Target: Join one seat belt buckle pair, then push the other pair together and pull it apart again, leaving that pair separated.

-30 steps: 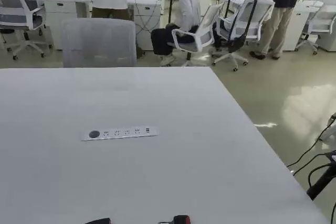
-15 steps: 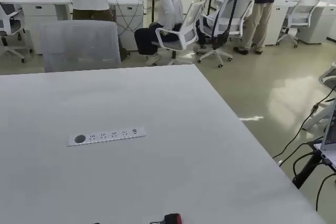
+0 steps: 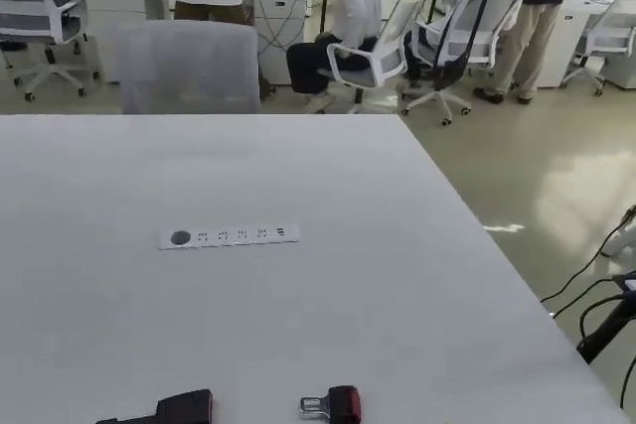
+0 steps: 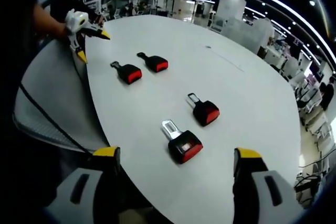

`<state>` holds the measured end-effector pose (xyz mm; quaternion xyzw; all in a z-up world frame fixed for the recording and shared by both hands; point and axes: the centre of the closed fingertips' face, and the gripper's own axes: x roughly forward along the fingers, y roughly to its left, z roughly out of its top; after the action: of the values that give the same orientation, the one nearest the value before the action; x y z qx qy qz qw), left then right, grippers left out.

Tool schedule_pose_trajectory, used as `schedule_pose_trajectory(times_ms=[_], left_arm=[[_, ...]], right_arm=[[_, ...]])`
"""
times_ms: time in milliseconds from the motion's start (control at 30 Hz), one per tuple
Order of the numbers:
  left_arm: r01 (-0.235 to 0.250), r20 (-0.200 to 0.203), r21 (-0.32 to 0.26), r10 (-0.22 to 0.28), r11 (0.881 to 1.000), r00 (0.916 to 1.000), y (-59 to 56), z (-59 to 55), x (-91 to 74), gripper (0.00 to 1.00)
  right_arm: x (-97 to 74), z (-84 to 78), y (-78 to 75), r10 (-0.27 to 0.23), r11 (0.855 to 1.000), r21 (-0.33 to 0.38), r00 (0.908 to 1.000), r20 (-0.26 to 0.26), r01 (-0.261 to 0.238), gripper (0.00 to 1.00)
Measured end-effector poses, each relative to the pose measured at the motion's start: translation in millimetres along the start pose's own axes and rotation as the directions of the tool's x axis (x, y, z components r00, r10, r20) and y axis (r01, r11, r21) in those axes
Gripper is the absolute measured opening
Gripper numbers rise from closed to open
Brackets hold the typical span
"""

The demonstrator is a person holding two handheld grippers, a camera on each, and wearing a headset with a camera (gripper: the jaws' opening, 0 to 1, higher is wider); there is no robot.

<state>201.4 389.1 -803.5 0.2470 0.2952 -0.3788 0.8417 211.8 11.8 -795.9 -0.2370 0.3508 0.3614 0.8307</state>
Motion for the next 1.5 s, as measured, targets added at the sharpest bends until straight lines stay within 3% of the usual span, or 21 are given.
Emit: schedule_pose_trajectory(times_ms=[367, 700, 1133, 1367, 1500], left_arm=[[-0.014, 0.037, 0.046, 0.012, 0.999, 0.9993, -0.1, 10.3, -0.9, 0.85], [0.007, 0.033, 0.079, -0.01, 0.997, 0.9994, -6.9, 11.5, -0.1, 0.85], [-0.008, 0.043, 0.061, 0.005, 0.998, 0.9991, -2.8, 13.4, -1.6, 0.85], [0.006, 0.027, 0.078, -0.008, 0.997, 0.9996, -8.4, 11.5, -0.6, 0.85], [0.005, 0.025, 0.076, -0.007, 0.997, 0.9997, -7.9, 11.1, -0.8, 0.85]], right_arm=[[18.6, -3.8, 8.2, 0.066, 0.994, -0.081, 0.9968, -0.044, -0.07, 0.91], [21.9, 2.5, -2.3, 0.052, 0.996, -0.066, 0.9979, -0.037, -0.055, 0.91], [18.0, 4.3, 10.7, 0.056, 0.996, -0.065, 0.9979, -0.031, -0.058, 0.9], [15.4, -2.5, 15.2, 0.067, 0.995, -0.076, 0.9957, -0.064, -0.071, 0.87], [13.1, 0.6, 13.2, 0.06, 0.995, -0.075, 0.9966, -0.055, -0.065, 0.86]])
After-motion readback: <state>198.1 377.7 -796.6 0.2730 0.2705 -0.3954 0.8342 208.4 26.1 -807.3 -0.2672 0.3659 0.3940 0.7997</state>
